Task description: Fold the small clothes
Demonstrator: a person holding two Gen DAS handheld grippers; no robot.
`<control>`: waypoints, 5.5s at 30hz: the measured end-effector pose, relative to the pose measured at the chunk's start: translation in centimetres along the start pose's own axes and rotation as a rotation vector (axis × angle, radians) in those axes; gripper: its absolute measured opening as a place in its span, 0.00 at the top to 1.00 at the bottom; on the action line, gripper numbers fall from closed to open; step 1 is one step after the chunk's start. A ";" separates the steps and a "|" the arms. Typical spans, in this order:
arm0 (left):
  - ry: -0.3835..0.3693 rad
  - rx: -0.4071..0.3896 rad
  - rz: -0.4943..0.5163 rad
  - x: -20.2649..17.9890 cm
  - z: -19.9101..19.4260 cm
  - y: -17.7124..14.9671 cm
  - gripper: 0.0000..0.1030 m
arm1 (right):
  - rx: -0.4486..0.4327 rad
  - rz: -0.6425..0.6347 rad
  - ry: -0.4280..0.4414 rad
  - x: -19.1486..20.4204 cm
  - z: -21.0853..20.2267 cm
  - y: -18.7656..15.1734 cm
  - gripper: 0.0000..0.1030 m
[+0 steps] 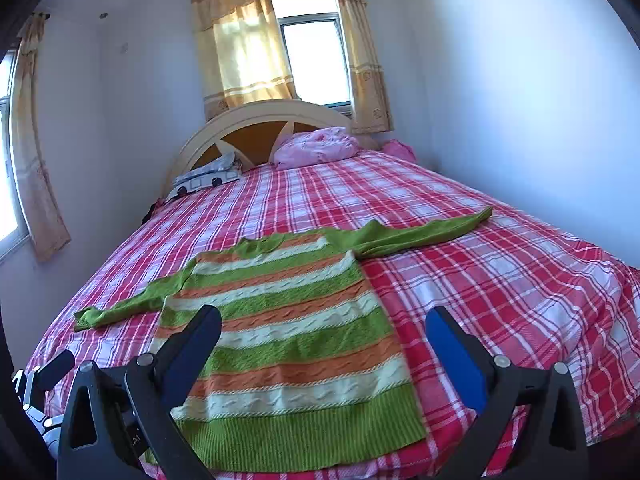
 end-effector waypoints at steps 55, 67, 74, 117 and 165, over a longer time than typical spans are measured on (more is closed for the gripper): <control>-0.019 0.010 0.030 -1.2 0.7 -0.8 0.06 | 0.056 -0.052 -0.078 -0.4 1.8 -0.9 0.01; 0.015 0.011 0.032 -0.8 0.9 -0.6 0.06 | 0.065 -0.044 -0.066 -0.5 2.1 -1.1 0.01; 0.006 0.023 0.027 -0.5 1.2 -0.6 0.06 | 0.074 -0.047 -0.066 -0.5 2.4 -1.1 0.01; 0.083 0.224 -0.083 2.2 28.7 7.5 0.06 | 0.200 0.666 -0.193 -38.1 29.8 14.1 0.37; 0.088 0.279 -0.256 17.4 26.2 2.5 0.03 | 0.491 -0.315 0.357 25.3 40.6 0.5 0.83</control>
Point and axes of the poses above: each gripper's, at about its wrist camera, not at the fingertips, and z roughly the way its jaws point, x to its left, y to its top, the point moved 9 cm from there along z, roughly the way its jaws point, and after that the axes turned 7 degrees about x, right-handed, at the moved point
